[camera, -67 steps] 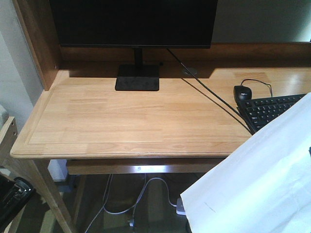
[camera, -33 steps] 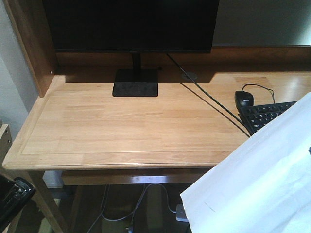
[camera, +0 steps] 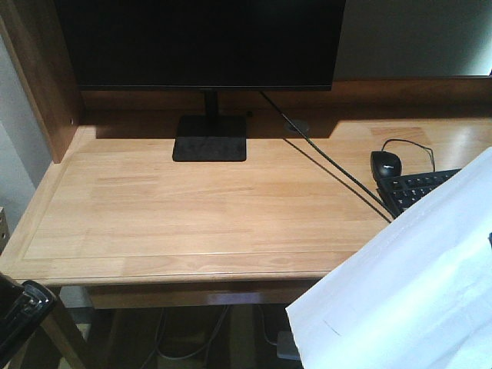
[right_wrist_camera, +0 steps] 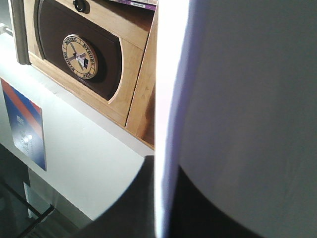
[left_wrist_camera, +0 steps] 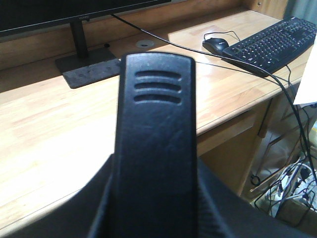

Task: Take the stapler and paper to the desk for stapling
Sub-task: 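Approach the desk edge, holding stapler and paper steady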

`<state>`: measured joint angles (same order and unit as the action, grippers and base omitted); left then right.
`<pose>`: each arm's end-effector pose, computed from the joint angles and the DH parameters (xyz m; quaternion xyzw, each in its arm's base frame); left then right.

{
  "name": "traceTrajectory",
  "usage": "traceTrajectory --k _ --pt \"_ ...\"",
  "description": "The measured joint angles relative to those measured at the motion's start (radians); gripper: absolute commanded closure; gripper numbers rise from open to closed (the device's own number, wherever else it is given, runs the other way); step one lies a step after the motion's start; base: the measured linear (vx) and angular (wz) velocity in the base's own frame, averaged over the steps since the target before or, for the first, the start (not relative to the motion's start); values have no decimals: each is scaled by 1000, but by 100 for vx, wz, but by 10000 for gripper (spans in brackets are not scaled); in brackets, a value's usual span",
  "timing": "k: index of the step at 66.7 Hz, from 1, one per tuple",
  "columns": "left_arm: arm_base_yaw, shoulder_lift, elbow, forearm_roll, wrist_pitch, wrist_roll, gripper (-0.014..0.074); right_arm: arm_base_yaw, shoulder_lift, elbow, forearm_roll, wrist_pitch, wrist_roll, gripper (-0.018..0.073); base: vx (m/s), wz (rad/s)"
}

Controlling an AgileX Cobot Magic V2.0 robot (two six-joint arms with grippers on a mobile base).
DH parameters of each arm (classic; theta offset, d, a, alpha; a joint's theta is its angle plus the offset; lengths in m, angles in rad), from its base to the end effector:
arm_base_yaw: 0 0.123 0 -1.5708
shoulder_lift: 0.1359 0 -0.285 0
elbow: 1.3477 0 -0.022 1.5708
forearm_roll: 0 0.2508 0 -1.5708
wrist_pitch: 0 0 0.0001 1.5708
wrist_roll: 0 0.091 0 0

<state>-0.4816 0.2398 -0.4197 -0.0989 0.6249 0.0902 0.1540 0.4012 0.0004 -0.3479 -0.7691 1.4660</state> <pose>0.0473 -0.0307 0.2833 0.2157 0.7920 -0.1564 0.5494 0.0768 0.0337 0.2485 0.1850 0.5157 0.5763 0.6063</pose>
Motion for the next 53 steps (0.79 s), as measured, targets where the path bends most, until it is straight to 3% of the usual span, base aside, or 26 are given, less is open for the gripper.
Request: traceTrajectory --k 53 --pt "0 0 0 0 0 0 603 0 0 0 0 0 0 564 5 -1"
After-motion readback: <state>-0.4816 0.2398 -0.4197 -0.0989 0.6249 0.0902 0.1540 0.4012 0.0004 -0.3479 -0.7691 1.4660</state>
